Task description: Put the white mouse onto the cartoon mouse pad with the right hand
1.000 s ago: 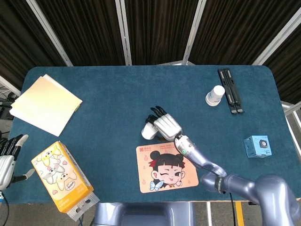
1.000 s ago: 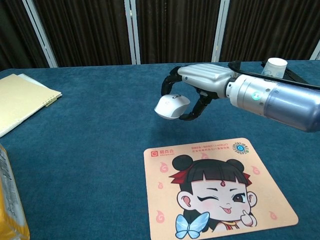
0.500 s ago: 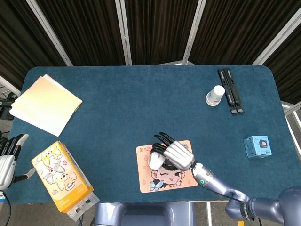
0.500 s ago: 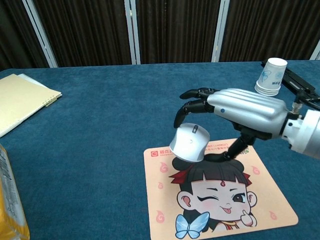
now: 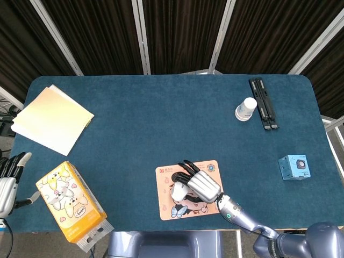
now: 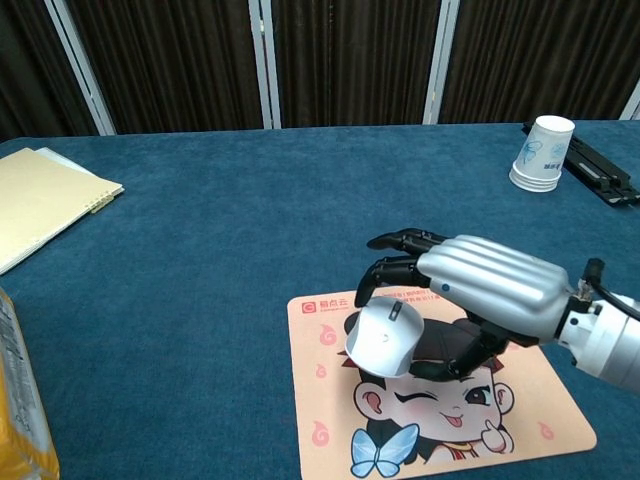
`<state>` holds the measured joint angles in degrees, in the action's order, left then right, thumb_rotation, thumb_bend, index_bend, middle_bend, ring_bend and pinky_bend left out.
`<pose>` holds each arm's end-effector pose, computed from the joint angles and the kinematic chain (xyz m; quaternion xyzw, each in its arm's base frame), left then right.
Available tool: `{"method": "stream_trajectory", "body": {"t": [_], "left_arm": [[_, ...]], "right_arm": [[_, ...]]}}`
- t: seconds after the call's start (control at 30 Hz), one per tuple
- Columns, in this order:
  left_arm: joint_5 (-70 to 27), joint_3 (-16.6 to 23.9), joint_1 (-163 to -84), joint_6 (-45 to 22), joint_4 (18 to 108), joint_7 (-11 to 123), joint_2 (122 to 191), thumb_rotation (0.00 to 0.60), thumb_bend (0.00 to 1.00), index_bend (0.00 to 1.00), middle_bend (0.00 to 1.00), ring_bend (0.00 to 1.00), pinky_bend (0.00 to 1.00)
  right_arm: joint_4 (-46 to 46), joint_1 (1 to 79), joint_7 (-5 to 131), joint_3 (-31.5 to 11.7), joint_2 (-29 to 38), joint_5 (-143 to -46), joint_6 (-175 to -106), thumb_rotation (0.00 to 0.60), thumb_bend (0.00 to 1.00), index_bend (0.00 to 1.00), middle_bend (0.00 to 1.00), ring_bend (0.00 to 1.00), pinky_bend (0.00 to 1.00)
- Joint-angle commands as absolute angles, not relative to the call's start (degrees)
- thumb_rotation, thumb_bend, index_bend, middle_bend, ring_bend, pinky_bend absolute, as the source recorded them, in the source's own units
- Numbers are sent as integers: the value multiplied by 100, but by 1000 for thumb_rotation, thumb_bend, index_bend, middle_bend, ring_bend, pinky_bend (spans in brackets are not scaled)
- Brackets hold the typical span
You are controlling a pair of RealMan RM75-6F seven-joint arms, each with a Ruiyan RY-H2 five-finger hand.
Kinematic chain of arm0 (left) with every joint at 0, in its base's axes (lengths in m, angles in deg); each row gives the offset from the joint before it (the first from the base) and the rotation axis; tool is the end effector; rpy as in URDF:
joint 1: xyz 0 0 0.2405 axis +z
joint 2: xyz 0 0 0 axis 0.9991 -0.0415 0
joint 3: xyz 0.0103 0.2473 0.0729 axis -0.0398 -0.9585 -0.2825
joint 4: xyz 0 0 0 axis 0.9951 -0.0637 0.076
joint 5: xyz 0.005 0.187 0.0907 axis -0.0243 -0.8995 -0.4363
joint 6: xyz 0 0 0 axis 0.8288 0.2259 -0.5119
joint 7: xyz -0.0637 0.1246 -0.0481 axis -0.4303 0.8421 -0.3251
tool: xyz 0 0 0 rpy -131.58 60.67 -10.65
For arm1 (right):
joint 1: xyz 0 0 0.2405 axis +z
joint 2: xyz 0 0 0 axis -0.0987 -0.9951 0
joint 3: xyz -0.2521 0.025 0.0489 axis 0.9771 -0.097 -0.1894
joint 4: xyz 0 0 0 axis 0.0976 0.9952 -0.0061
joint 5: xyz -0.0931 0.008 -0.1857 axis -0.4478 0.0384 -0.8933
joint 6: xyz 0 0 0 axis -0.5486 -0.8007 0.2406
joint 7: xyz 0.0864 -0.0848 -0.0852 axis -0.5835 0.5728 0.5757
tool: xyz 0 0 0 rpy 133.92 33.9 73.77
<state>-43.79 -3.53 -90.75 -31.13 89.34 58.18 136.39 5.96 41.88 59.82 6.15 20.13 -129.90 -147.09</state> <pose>-0.3064 0.1671 0.1539 -0.5788 -0.4354 -0.3683 0.5829 -0.1666 -0.2614 -0.0690 0.7983 -0.2939 0.4609 0.2528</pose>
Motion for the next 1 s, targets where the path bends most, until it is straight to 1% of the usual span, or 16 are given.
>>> {"method": "stream_trajectory", "body": {"t": [0.03, 0.2, 0.4, 0.73, 1.0], "left_arm": [[-4371, -345, -9068, -3131, 8917, 5853, 13653, 600, 198, 0, 0, 0, 0], [-4375, -339, -9063, -3152, 8915, 5912, 13671, 600, 196, 0, 0, 0, 0], [-4365, -330, -9059, -3154, 8911, 5866, 13674, 600, 195, 0, 0, 0, 0], [-4347, -316, -9062, -3148, 8926, 5879, 13679, 600, 196, 0, 0, 0, 0], [-4322, -301, -9058, -3154, 8952, 5893, 13687, 600, 196, 0, 0, 0, 0]], "right_arm": [[802, 4119, 5966, 651, 2147, -13012, -14696, 600, 274, 564, 258, 0, 0], [1338, 4050, 6074, 662, 2385, -13141, -14830, 600, 273, 564, 258, 0, 0], [1899, 4059, 5927, 781, 2520, -13379, -14953, 600, 272, 564, 258, 0, 0], [2440, 4123, 5505, 988, 2565, -13788, -15298, 600, 273, 564, 258, 0, 0], [2703, 4203, 5375, 1027, 2608, -13955, -15442, 600, 265, 563, 257, 0, 0]]}}
